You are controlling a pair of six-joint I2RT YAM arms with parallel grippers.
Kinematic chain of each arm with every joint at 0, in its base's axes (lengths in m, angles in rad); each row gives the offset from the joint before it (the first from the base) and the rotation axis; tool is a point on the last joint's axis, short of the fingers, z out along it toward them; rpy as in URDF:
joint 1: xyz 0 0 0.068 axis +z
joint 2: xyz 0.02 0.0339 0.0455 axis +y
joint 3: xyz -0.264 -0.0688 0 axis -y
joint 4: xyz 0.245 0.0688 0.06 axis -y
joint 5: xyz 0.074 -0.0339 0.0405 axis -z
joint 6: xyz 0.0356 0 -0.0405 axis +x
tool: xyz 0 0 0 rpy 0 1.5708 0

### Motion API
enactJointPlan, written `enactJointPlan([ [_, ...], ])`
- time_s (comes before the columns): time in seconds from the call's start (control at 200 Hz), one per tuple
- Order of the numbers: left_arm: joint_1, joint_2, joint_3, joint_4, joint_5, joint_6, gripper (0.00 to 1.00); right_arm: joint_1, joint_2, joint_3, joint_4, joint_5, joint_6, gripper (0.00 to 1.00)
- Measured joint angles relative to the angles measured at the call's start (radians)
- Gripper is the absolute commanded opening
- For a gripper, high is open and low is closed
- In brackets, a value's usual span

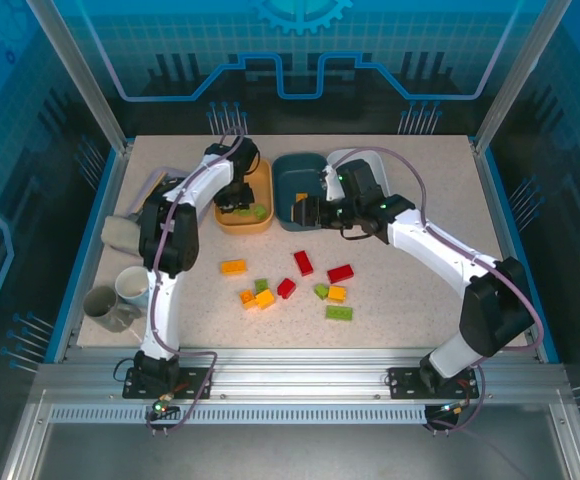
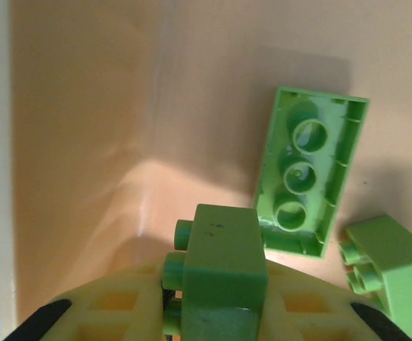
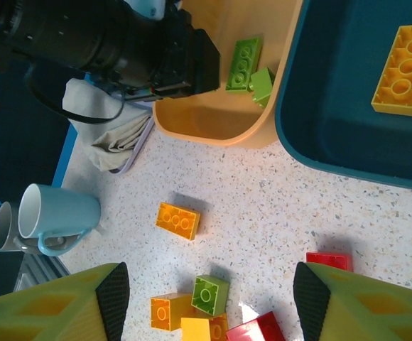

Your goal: Sort the legos into containers by color

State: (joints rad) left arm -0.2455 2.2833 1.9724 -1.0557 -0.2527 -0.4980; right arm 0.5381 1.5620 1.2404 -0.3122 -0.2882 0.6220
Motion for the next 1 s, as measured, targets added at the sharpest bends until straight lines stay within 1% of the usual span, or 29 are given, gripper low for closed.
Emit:
enactJointPlan([
  [0.075, 0.000, 0.010, 0.000, -0.012, -0.006, -0.004, 0.40, 0.000, 0.000, 0.006, 0.000, 0.000, 0.000, 0.65],
  [0.17, 0.000, 0.013, 0.000, -0.017, -0.013, -0.013, 0.53, 0.000, 0.005, 0.013, -0.001, 0.001, 0.003, 0.65],
  [0.235, 0.000, 0.013, 0.000, -0.016, -0.014, -0.018, 0.61, 0.000, 0.009, 0.015, -0.010, 0.005, 0.003, 0.66],
  [0.37, -0.003, 0.013, 0.002, -0.016, -0.013, -0.021, 0.67, 0.000, 0.010, 0.026, -0.064, 0.043, 0.001, 0.66],
  [0.455, -0.009, 0.006, 0.008, -0.014, -0.010, -0.024, 0.72, 0.000, 0.002, 0.029, -0.130, 0.086, -0.002, 0.68],
  [0.53, -0.022, -0.019, 0.008, -0.011, 0.008, -0.027, 0.75, 0.000, -0.013, 0.031, -0.215, 0.128, -0.005, 0.73],
  [0.58, -0.034, -0.049, 0.007, -0.005, 0.030, -0.032, 0.76, 0.002, -0.024, 0.031, -0.284, 0.155, -0.018, 0.78],
  [0.655, -0.060, -0.130, -0.012, 0.031, 0.070, -0.050, 0.80, 0.016, -0.040, 0.031, -0.396, 0.201, -0.025, 0.83],
  [0.73, -0.089, -0.249, -0.083, 0.089, 0.118, -0.063, 0.83, 0.047, -0.055, 0.024, -0.491, 0.231, -0.025, 0.83],
  [0.8, -0.122, -0.396, -0.200, 0.167, 0.175, -0.080, 0.83, 0.077, -0.074, -0.013, -0.541, 0.232, -0.020, 0.83],
  [0.915, -0.176, -0.614, -0.407, 0.271, 0.269, -0.101, 0.82, 0.092, -0.090, -0.097, -0.588, 0.216, -0.008, 0.77],
  [1.0, -0.217, -0.748, -0.573, 0.323, 0.325, -0.108, 0.82, 0.097, -0.085, -0.132, -0.615, 0.202, -0.021, 0.77],
])
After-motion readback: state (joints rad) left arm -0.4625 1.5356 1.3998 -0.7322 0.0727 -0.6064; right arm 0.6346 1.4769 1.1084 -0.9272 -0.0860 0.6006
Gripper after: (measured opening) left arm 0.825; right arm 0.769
